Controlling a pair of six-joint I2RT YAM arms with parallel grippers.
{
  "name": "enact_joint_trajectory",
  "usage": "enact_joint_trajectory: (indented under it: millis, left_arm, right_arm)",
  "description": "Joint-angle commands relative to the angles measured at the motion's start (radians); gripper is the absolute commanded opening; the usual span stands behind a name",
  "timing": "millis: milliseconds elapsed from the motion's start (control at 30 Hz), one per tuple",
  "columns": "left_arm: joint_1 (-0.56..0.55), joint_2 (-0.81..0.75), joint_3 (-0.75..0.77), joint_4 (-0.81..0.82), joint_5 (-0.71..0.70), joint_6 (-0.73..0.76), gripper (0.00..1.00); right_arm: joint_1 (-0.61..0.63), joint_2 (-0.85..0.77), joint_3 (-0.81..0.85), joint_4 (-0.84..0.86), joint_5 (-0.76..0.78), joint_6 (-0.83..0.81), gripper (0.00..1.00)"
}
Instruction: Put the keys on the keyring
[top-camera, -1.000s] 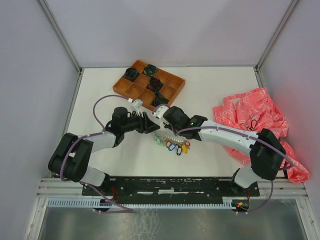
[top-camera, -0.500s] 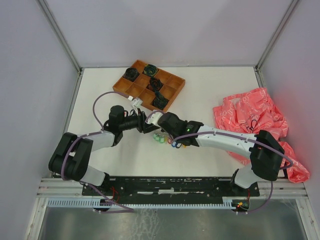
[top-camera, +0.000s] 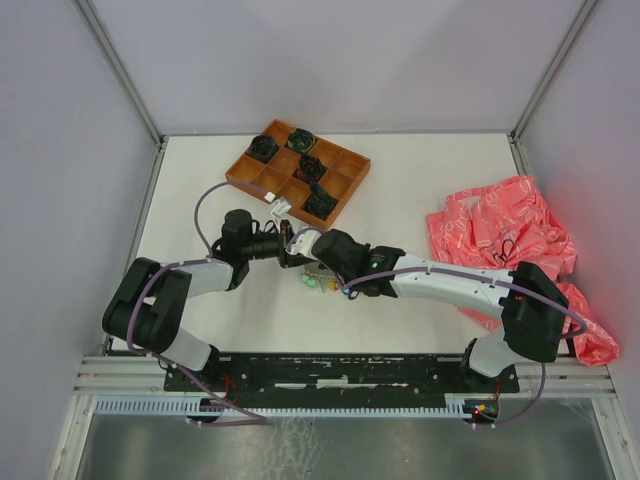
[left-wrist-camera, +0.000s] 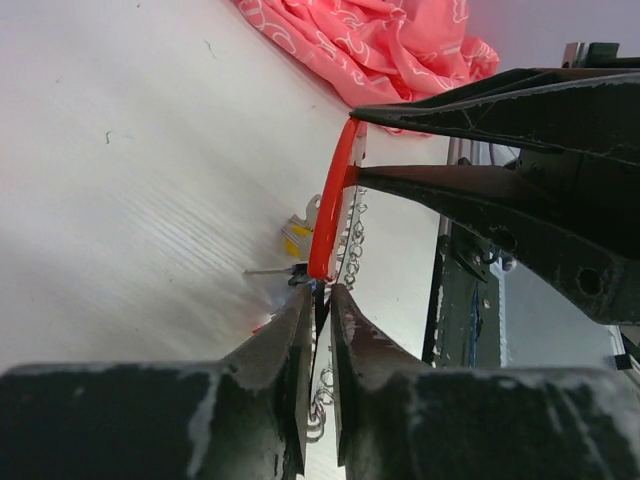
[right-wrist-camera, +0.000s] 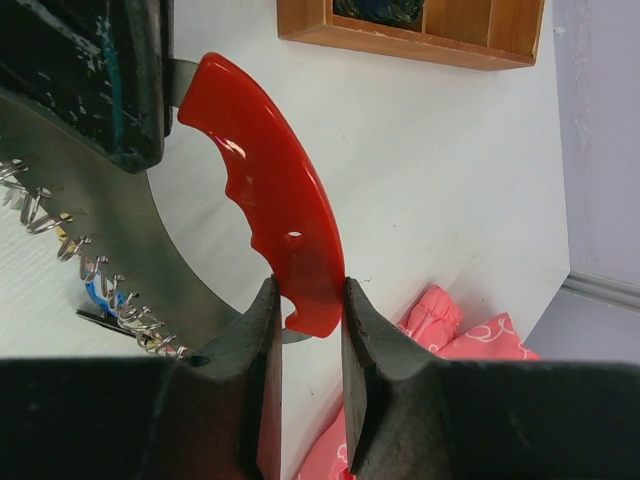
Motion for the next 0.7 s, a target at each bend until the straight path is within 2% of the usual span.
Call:
enact_joint_trajectory:
  millis: [0,33,100,133,233,400,667]
  left_arm:
    - [-0.007,-0.011,0.037,0.063,0.065,0.031,0.10]
    - [-0.009,-0.015,0.037,0.063,0.069,0.038,0.04]
    - [-0.008,-0.030,0.036,0.063,0.065,0.055,0.03]
    - [-0.008,-0.041,0.035,0.063,0.061,0.066,0.03]
    - [-0.008,-0.074,0.031,0.063,0.038,0.094,0.03]
    - [-0.008,-0.150,-0.006,0.148,-0.028,0.089,0.03]
    - [-0.009,-0.252,-0.070,0.244,-0.127,0.066,0.03]
  right_arm:
    - [0.005,-0.079,0.004,0.071,-0.015,0.007,0.03]
    - [0.005,-0.089,-0.001,0.076,-0.024,0.010,0.05]
    - [0.006,-0.116,-0.008,0.072,-0.050,0.022,0.12]
    - [0.006,-0.132,-0.015,0.075,-0.061,0.029,0.17]
    - [0.006,-0.190,-0.039,0.086,-0.085,0.047,0.41]
    - [0.003,-0.323,-0.085,0.107,-0.138,0.109,0.64]
    - [0.003,-0.523,-0.208,0.267,-0.151,0.257,0.82]
